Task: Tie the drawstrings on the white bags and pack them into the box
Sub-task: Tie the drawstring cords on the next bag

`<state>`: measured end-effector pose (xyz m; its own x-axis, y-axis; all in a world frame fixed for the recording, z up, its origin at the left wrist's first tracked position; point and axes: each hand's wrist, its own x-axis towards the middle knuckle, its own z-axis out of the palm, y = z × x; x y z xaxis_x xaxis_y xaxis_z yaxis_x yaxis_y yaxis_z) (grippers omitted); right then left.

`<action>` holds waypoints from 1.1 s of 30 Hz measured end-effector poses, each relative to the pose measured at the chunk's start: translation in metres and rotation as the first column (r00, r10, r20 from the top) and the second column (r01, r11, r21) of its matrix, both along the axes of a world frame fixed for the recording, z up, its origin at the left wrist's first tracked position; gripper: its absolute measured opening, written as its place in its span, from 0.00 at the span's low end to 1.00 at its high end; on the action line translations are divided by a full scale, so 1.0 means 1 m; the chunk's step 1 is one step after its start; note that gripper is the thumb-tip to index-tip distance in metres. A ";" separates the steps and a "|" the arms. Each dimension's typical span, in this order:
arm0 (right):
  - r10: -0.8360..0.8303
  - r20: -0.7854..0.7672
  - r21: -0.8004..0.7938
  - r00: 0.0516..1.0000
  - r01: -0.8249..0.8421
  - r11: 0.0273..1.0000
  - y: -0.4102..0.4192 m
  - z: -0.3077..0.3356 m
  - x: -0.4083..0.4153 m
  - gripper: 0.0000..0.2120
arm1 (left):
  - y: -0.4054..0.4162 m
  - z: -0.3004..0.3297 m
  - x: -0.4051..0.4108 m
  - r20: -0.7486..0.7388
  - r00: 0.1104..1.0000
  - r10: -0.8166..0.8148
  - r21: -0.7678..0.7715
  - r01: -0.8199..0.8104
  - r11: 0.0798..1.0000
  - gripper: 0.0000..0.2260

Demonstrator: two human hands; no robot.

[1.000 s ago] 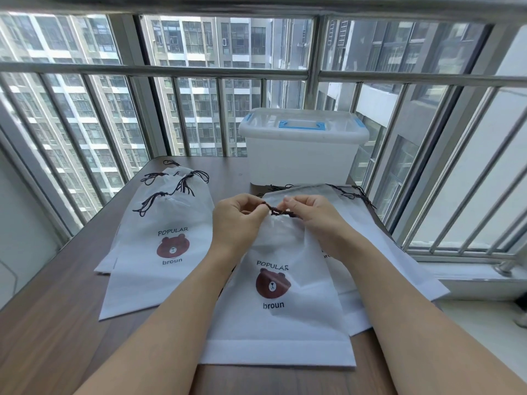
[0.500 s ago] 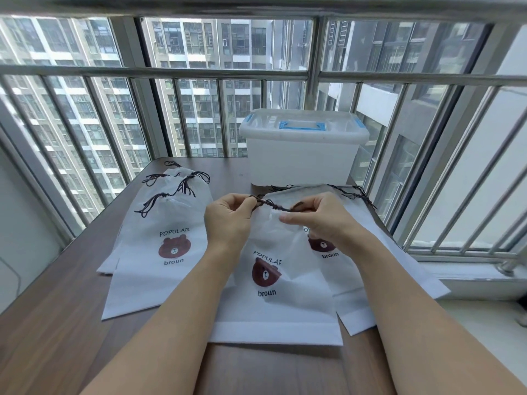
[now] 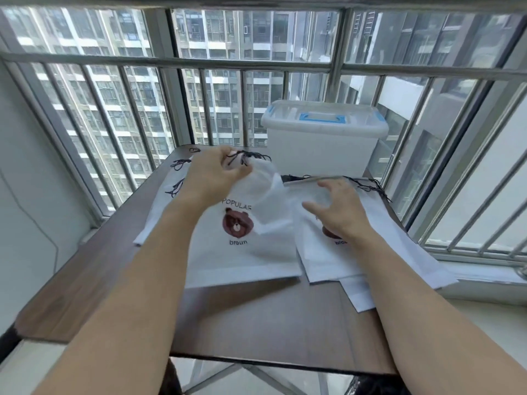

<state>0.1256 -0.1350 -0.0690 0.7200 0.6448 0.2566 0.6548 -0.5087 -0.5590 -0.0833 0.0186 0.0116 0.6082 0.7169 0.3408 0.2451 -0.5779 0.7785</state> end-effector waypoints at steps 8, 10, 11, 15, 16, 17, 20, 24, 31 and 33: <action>-0.328 0.020 -0.282 0.944 0.320 0.904 -0.001 0.003 -0.004 0.59 | 0.038 -0.047 -0.038 -0.218 0.906 0.361 0.320 -0.283 0.904 0.13; -0.341 0.023 -0.274 0.940 0.334 0.902 -0.001 0.002 -0.003 0.57 | 0.043 -0.065 -0.035 -0.212 0.881 0.423 0.250 -0.369 0.895 0.15; -0.335 0.020 -0.238 0.942 0.330 0.914 0.000 0.002 -0.003 0.54 | 0.046 -0.073 -0.033 -0.212 0.879 0.428 0.218 -0.384 0.897 0.15; -0.227 -0.142 0.095 0.964 0.241 0.966 -0.002 0.002 0.000 0.35 | 0.062 -0.087 -0.024 -0.157 0.917 0.367 0.193 -0.336 0.922 0.17; -0.179 -0.193 0.184 0.965 0.215 0.959 -0.003 0.003 0.001 0.31 | 0.065 -0.086 -0.021 -0.162 0.924 0.345 0.192 -0.314 0.930 0.19; -0.128 -0.231 0.264 0.964 0.189 0.946 -0.002 0.004 0.002 0.28 | 0.069 -0.083 -0.020 -0.185 0.924 0.334 0.195 -0.298 0.934 0.21; 0.053 -0.437 0.460 0.898 0.173 0.871 0.002 0.007 0.004 0.21 | 0.067 -0.064 -0.016 -0.158 0.947 0.279 0.302 -0.223 0.927 0.30; 0.452 -0.703 0.675 0.549 0.316 0.666 -0.005 0.033 0.000 0.16 | 0.017 -0.022 0.000 0.260 0.963 0.074 0.051 -0.090 0.995 0.28; 0.255 -0.542 0.615 0.801 0.171 0.770 -0.001 0.021 -0.020 0.31 | -0.038 -0.034 0.036 0.286 0.913 -0.289 -0.729 0.404 0.554 0.27; 0.287 -0.457 0.555 0.842 0.018 0.832 0.002 0.018 -0.027 0.35 | -0.034 -0.041 0.040 0.298 0.930 -0.215 -0.706 0.366 0.606 0.20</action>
